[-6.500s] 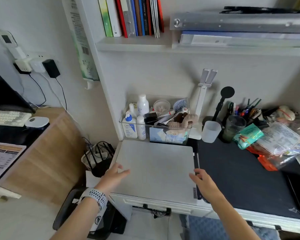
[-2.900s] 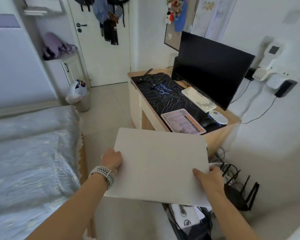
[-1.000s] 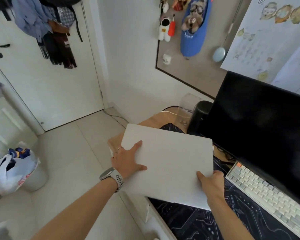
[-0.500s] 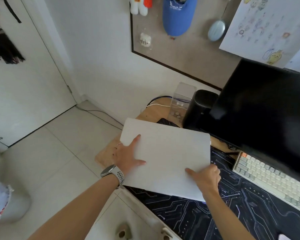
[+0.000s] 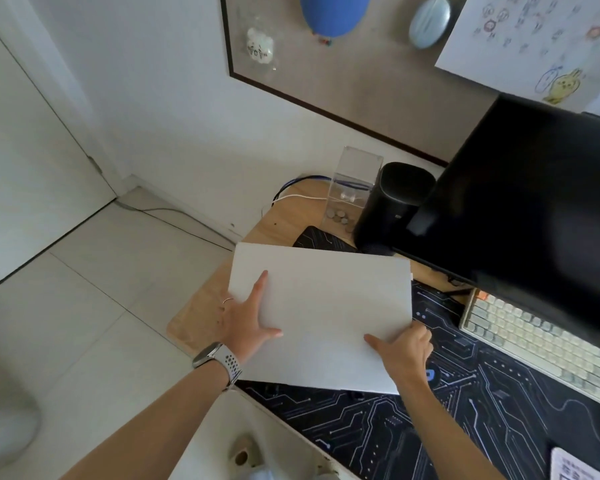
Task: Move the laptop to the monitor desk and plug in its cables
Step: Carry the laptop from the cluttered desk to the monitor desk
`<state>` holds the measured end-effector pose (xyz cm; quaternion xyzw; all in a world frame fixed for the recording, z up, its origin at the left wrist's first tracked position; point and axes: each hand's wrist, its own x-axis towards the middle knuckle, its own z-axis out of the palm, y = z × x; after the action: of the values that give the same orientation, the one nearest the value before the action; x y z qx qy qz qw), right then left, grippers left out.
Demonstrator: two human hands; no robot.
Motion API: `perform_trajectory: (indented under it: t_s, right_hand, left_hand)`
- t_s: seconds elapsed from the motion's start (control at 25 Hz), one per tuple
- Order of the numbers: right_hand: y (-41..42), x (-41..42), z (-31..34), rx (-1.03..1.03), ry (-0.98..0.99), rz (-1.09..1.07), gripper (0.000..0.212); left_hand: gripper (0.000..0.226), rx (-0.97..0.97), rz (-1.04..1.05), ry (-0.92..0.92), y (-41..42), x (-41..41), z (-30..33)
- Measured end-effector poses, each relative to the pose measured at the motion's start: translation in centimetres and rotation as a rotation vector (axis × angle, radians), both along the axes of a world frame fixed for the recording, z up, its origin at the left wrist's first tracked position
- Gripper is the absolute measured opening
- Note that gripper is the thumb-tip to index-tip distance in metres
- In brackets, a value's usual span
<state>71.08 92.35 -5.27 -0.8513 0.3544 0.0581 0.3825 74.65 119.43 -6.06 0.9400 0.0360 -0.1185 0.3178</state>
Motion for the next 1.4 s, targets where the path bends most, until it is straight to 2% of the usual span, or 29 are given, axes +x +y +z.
perform_trajectory:
  t_s: [0.32, 0.72, 1.16, 1.28, 1.4]
  right_hand:
    - [-0.4, -0.8, -2.3, 0.027, 0.004, 0.003, 0.102]
    - [-1.2, -0.6, -2.7, 0.055, 0.038, 0.046, 0.104]
    - [-1.1, -0.9, -2.4, -0.013, 0.040, 0.125, 0.102]
    - [-1.0, -0.9, -2.7, 0.046, 0.021, 0.130, 0.100]
    - [-0.9, -0.9, -2.7, 0.103, 0.007, 0.099, 0.094]
  left_hand:
    - [0.115, 0.114, -0.007, 0.042, -0.5, -0.2, -1.5]
    - [0.115, 0.145, 0.050, 0.105, -0.1, -1.0, -2.7]
    - [0.116, 0.168, 0.097, 0.145, -0.9, -1.5, -2.3]
    - [0.111, 0.213, 0.117, 0.162, -1.3, -1.5, -1.7]
    - [0.110, 0.169, 0.134, 0.169, -1.0, -1.4, -1.4]
